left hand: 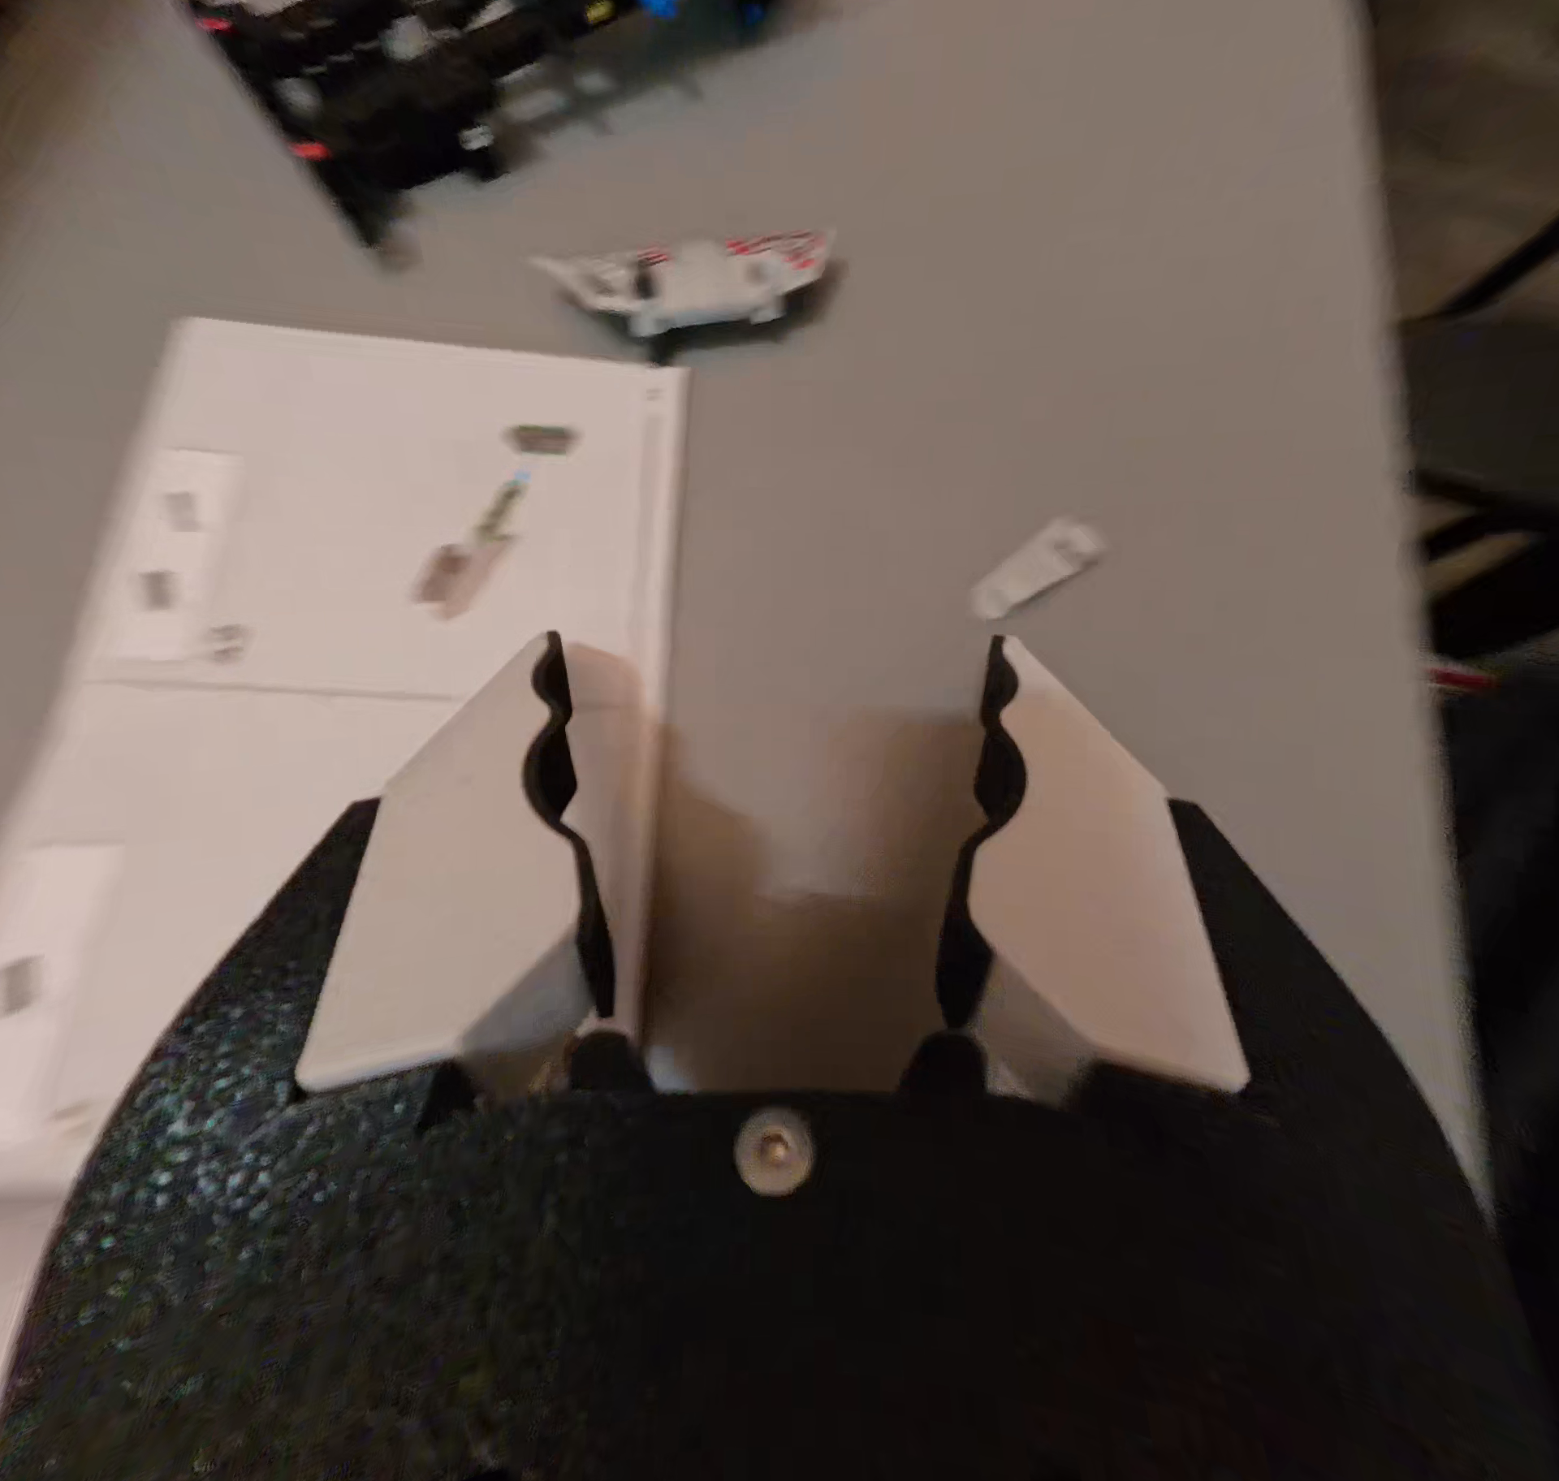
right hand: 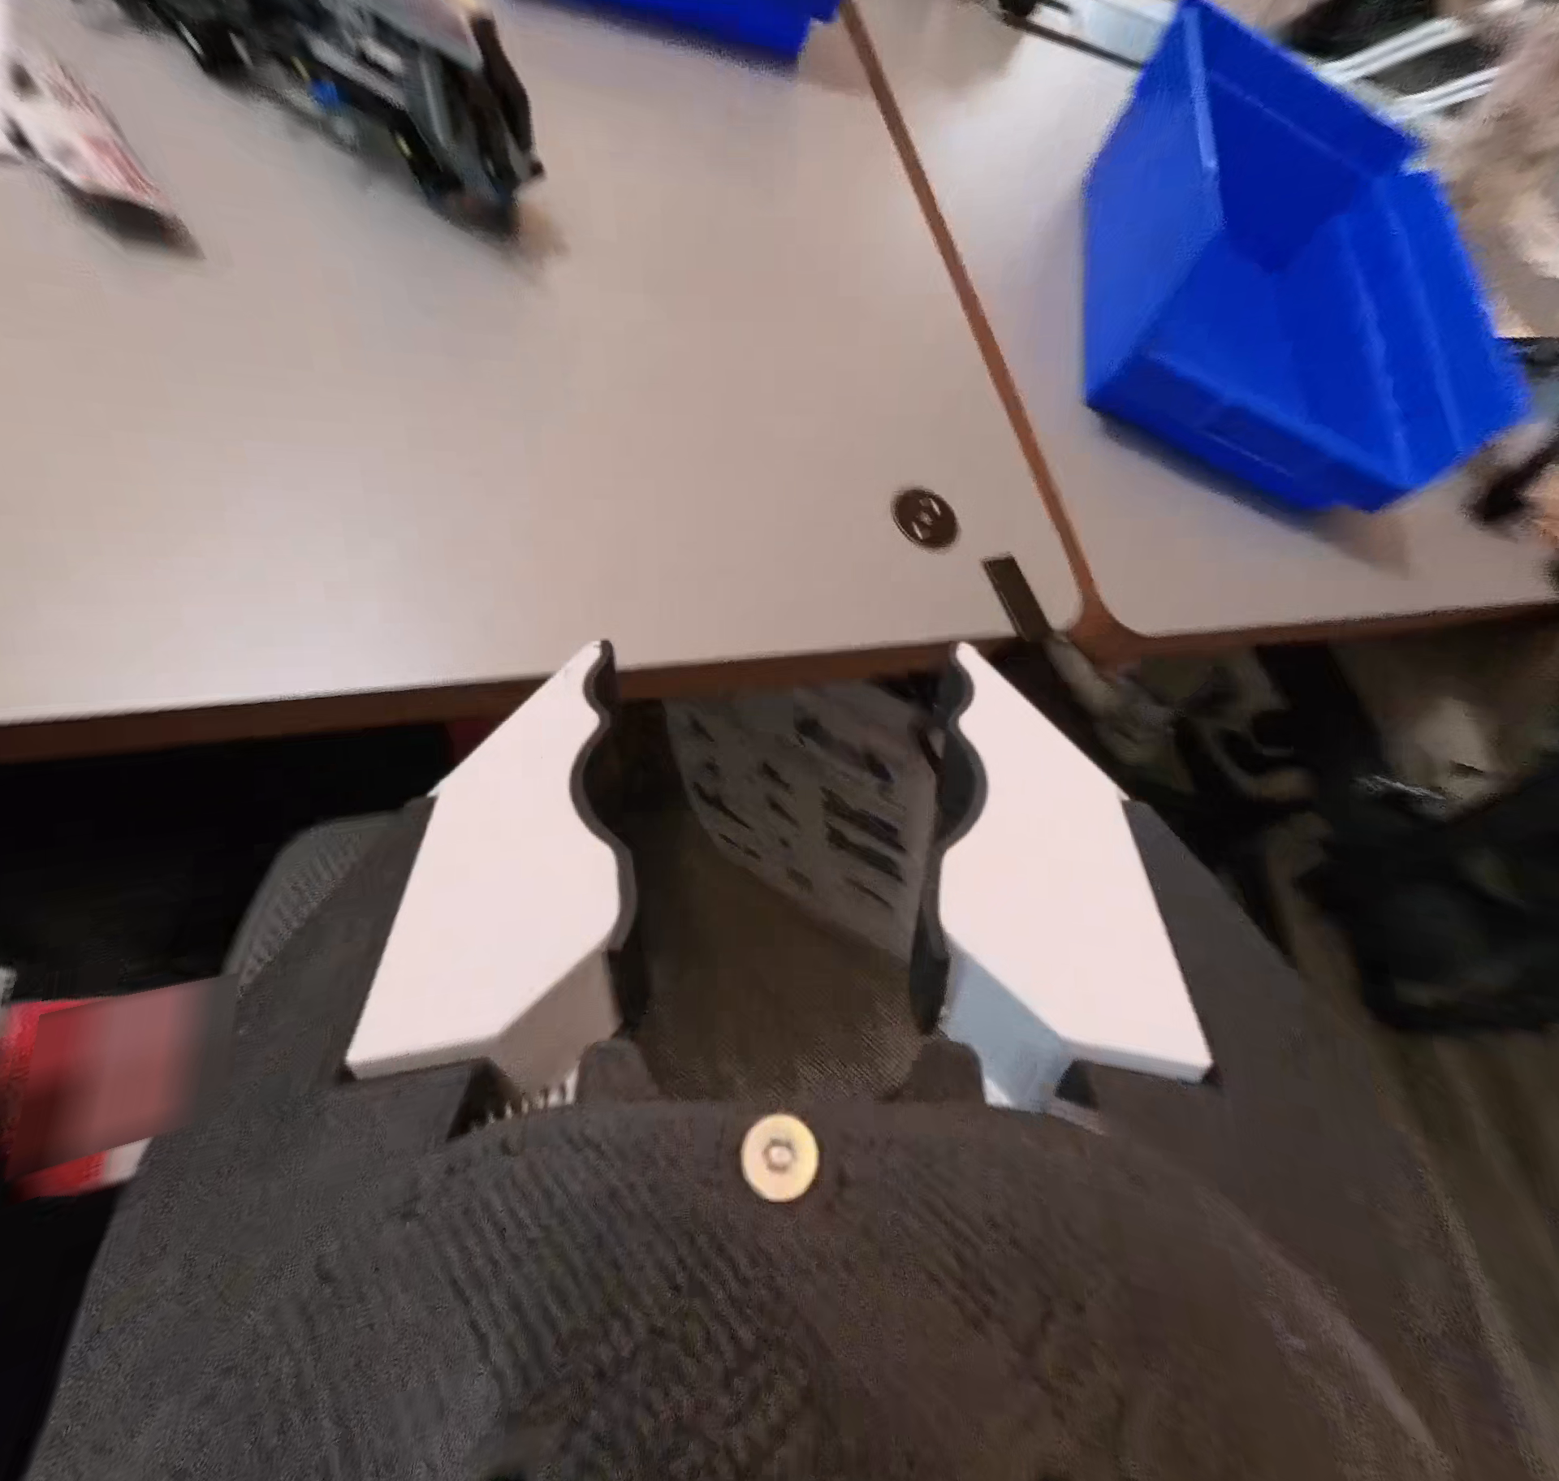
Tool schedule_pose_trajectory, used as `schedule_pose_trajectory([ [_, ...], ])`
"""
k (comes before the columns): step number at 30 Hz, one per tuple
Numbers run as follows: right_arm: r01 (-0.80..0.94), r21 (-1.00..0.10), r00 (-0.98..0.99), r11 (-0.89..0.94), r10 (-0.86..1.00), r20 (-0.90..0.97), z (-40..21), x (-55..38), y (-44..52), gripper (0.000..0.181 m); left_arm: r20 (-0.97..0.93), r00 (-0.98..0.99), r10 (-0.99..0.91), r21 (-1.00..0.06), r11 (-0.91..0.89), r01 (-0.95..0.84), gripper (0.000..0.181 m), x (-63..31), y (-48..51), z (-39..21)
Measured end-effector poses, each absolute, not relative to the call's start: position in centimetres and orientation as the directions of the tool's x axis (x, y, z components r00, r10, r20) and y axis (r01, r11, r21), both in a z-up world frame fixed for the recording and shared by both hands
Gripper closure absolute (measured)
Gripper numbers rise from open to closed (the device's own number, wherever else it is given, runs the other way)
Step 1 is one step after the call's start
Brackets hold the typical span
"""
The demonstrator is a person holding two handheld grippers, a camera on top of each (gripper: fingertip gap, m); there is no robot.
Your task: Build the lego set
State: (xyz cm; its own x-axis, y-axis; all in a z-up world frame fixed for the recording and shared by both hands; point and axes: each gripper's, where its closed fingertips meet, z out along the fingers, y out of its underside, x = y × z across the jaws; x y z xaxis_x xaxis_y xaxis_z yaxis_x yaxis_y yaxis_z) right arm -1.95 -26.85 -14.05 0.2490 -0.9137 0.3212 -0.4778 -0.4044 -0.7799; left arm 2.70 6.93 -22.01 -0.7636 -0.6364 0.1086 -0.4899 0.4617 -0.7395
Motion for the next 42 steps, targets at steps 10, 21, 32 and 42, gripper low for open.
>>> schedule_pose_trajectory([
  [10, -0.361, -0.743, 0.289, -0.563, -0.825, 0.485, -19.1, -1.4, -24.3, 0.109, -0.022, -0.618, -0.786, -0.802, 0.383, -0.458, 0.067, 3.8, 12.9, -18.4],
  [21, -0.192, -0.872, 0.020, -0.450, -0.890, 0.455, -19.3, 3.9, -31.0, 0.136, 0.078, -0.938, -0.337, -0.854, 0.464, -0.237, 0.066, -6.9, -6.9, -11.7],
  [32, -0.085, -0.901, 0.199, -0.426, -0.893, 0.403, -17.8, 9.1, -24.4, 0.124, 0.174, -0.804, -0.568, -0.813, 0.378, -0.443, 0.066, -10.1, -2.2, -15.7],
  [42, -0.007, -0.855, 0.238, -0.518, -0.831, 0.502, -17.4, 9.8, -20.1, 0.120, -0.057, -0.745, -0.665, -0.833, 0.443, -0.331, 0.060, -11.1, 1.7, -18.8],
])
